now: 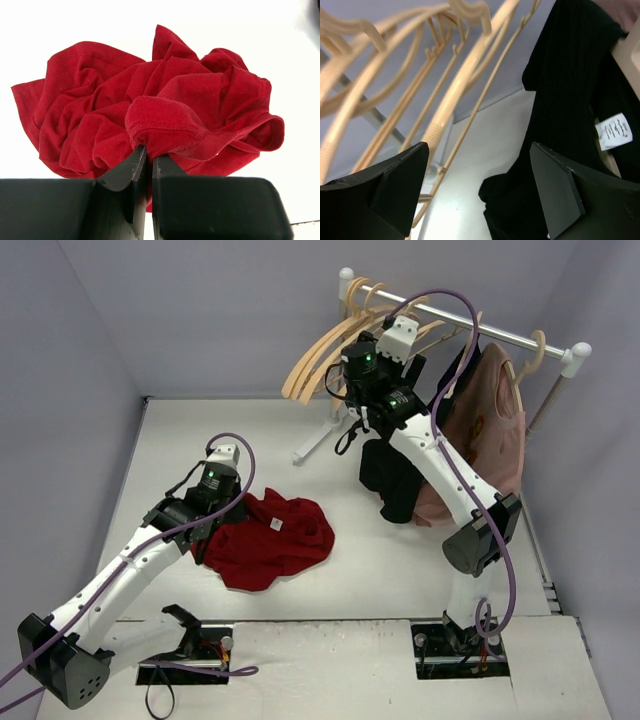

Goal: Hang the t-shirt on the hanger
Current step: Pick up the hanger from the clothesline.

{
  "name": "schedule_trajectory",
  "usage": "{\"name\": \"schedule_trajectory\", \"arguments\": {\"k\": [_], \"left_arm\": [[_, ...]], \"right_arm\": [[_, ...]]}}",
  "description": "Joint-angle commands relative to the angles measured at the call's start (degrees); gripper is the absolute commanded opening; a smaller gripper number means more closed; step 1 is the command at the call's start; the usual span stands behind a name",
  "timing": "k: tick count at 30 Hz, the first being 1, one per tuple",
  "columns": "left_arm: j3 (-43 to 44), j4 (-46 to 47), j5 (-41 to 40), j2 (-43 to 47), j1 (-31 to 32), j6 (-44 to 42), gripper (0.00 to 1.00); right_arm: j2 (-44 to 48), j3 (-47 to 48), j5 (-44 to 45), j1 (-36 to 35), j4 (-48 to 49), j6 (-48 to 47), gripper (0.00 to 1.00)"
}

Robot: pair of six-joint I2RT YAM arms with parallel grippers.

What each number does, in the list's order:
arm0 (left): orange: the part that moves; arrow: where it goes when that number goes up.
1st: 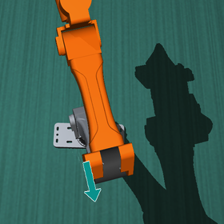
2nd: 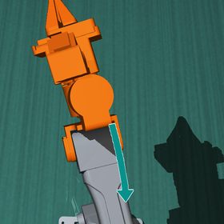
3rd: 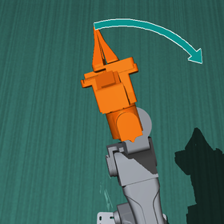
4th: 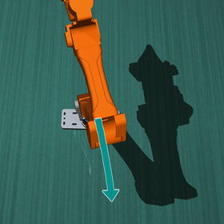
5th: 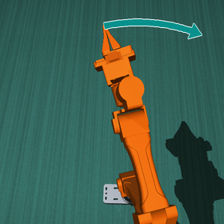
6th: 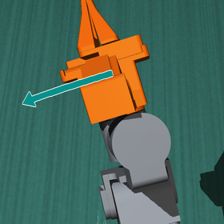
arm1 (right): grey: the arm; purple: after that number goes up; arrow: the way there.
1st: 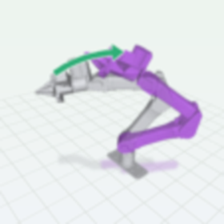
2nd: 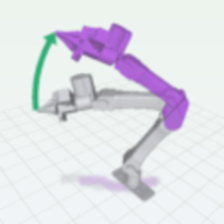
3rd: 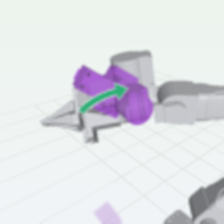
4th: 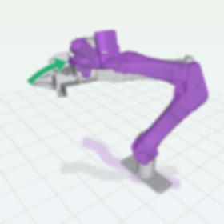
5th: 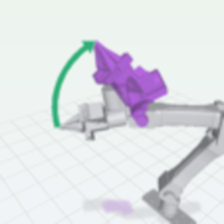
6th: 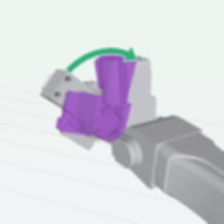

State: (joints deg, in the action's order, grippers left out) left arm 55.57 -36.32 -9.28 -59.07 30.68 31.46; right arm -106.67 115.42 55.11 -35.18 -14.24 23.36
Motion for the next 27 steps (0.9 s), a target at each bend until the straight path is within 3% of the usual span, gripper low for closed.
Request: {"name": "schedule_trajectory", "arguments": {"k": [1,17,21,27], "left_arm": [[0.65,1.33,-0.51,0.55,-0.43,-1.2,0.0],[3.07,1.6,-0.39,-2.73,-0.35,-3.26,0.0],[3.67,1.58,-0.45,-3.16,-0.35,-3.8,0.0],[4.02,1.57,-0.72,-3.42,-0.35,-3.95,0.0]], "right_arm": [[5.52,-4.95,2.28,0.62,2.28,2.18,0.78],[14.52,-12.26,0.1,1.42,2.29,-2.09,0.71],[15.88,-8.89,-6.76,1.14,2.68,-1.59,0.73],[13.44,-2.99,-7.95,0.99,3.08,-1.54,0.79]]}}
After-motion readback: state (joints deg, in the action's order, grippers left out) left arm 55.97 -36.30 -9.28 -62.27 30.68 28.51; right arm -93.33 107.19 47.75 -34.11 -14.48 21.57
